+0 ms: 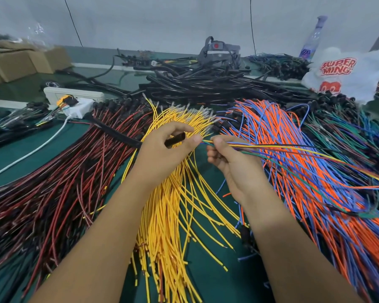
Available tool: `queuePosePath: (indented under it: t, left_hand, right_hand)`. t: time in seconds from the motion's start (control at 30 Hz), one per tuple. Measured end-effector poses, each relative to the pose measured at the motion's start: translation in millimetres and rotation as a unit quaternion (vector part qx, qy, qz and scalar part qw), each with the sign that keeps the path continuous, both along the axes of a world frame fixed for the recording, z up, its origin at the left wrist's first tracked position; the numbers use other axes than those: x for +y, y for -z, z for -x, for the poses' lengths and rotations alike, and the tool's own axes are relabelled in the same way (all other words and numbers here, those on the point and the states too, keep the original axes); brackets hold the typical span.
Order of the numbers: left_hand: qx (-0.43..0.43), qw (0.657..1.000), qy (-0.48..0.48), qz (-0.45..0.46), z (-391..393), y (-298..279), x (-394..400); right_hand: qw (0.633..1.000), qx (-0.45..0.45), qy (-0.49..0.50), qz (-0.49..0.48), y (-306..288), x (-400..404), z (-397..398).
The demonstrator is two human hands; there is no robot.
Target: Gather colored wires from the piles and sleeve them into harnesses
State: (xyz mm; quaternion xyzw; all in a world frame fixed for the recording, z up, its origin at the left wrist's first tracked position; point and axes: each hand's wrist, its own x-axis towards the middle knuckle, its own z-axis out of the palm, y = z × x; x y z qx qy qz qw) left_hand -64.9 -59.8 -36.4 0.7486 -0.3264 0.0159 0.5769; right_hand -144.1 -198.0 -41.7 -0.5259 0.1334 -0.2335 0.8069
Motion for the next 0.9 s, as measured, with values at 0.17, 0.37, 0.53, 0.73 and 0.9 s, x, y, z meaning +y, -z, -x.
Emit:
queuePosePath:
  t: [0.17,0.37,0.53,0.73,0.9]
  left_hand:
    - [0.009,1.000,0.028,0.003,2.0,-4.1,-2.9]
    - [0.067,0.996,0.042,0.040,-1.3,-6.2,-1.0]
    - [0.048,0.997,0.054,0.031,0.7,-3.5,-1.9]
    - [0.018,0.999,0.040,0.019,1.2,-3.0,-3.3]
    - [-0.012,0.999,0.033,-0.020,3.8,-2.8,-4.9]
  right_hand:
    - [0.998,-0.002,-0.012,0.059,-0.8,-0.2,4.4]
    - [0.998,-0.018,-0.047,-0.039,-1.3,1.2,0.9]
    - [0.999,0.011,-0.042,0.022,4.1,4.2,-1.6]
    - [0.984,0.003,-0.017,0.178,5.3,1.9,0.6]
    - [0.982,0.020,0.023,0.184,4.8,1.2,2.2]
